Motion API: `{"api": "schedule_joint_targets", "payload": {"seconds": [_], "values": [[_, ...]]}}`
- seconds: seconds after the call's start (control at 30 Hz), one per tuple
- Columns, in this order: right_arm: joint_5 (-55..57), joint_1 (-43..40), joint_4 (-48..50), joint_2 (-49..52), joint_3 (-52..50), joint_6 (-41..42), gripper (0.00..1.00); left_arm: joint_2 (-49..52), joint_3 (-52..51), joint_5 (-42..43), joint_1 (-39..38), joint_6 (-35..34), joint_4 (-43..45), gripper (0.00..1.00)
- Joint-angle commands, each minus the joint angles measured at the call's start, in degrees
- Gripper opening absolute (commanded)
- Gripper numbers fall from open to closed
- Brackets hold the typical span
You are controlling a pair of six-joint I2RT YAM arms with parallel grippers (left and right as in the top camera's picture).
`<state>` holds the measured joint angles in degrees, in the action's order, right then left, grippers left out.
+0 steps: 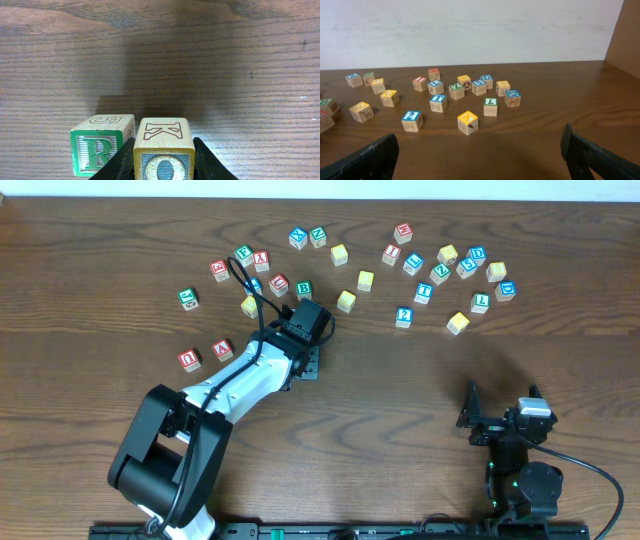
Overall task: Spell out ROBOT
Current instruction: 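Lower the yellow O block to the right of the green R block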
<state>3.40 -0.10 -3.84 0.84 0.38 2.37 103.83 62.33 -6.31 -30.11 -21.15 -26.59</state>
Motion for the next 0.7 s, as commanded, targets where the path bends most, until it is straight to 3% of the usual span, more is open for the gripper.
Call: {"api": "schedule_joint_targets", "payload": {"seconds": [0.0, 0.67], "values": [[0.1, 0.2, -0.2, -0.4, -0.1, 0.4, 0.99, 0.3, -0.2, 1.5, 0.2, 1.2, 0.0, 0.2], [0.1, 0.2, -0.2, -0.4, -0.1, 0.4, 0.99, 2.0, -0.2, 1.4, 0.2, 1.2, 0.6, 0.2]]}}
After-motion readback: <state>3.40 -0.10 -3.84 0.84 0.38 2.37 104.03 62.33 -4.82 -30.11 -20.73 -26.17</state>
